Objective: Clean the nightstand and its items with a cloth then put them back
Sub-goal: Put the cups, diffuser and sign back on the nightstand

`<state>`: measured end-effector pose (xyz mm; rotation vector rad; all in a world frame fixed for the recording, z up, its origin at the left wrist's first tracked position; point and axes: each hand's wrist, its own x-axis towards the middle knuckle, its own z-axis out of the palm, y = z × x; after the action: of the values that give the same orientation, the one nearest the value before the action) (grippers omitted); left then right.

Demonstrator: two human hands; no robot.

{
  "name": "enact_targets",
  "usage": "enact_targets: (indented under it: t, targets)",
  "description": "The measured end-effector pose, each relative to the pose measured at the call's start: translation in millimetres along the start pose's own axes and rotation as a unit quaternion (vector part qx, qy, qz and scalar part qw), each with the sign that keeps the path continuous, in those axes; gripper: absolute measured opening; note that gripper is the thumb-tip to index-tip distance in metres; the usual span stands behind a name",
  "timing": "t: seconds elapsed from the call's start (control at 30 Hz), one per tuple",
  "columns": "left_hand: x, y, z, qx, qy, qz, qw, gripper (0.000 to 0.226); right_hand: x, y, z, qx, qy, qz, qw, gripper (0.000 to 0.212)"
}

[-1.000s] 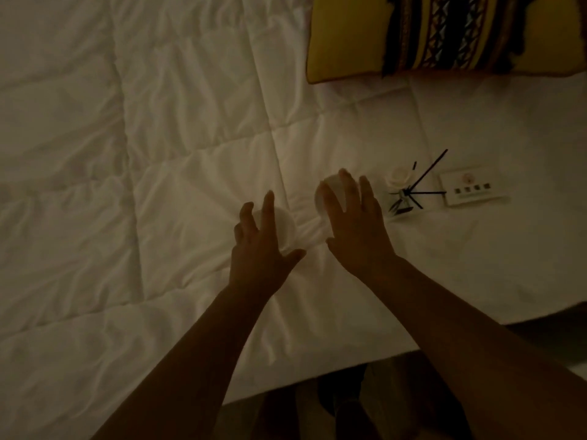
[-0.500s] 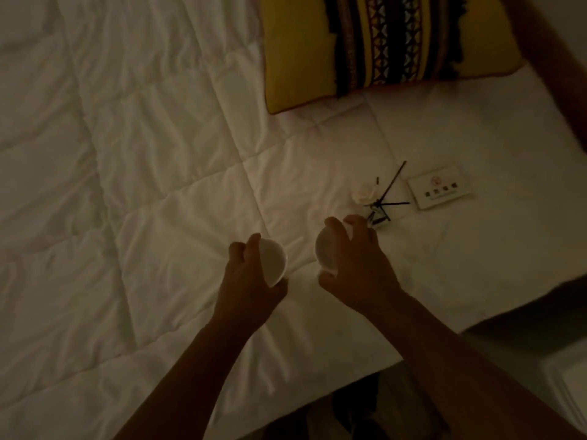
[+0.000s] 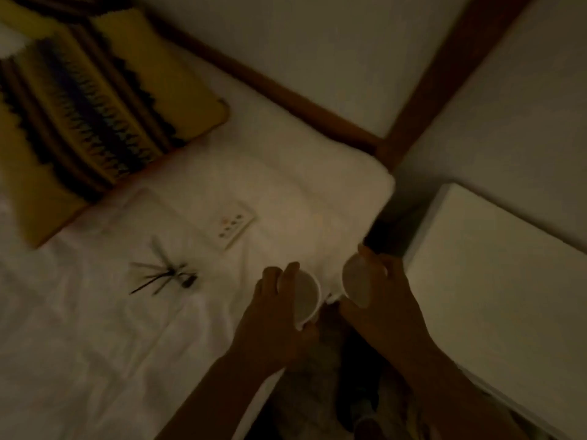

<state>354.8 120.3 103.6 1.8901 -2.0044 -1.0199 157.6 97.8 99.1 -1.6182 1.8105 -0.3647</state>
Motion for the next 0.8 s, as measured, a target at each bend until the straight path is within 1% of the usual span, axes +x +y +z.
enact_targets:
  t: [0.1,0.23,0.37,0.53,0.63,0.7,0.8]
  targets:
    - [53,57,29,0.014,-0.014,0.042,0.999,0.096,19,54,-56,0.008,0.048,0.04,0.998,0.091]
    - [111,116,66,0.024,-0.035,0.069,0.997,0.1,36,119,-107,-0.02,0.069,0.081,0.994,0.102]
    - [165,173,107,0.049,-0.066,0.088,0.993,0.096,54,179,-143,-0.024,0.098,0.126,0.987,0.107]
    - [221,223,154,0.103,-0.078,0.13,0.983,0.092,79,235,-166,-0.02,0.14,0.164,0.976,0.109]
    - [244,240,175,0.147,-0.052,0.174,0.972,0.09,96,259,-172,-0.013,0.148,0.19,0.97,0.109]
    - [258,248,186,0.145,-0.046,0.194,0.969,0.089,106,270,-176,-0.006,0.157,0.196,0.968,0.109]
    - [275,255,199,0.137,-0.047,0.199,0.969,0.087,116,282,-181,-0.019,0.178,0.191,0.965,0.108]
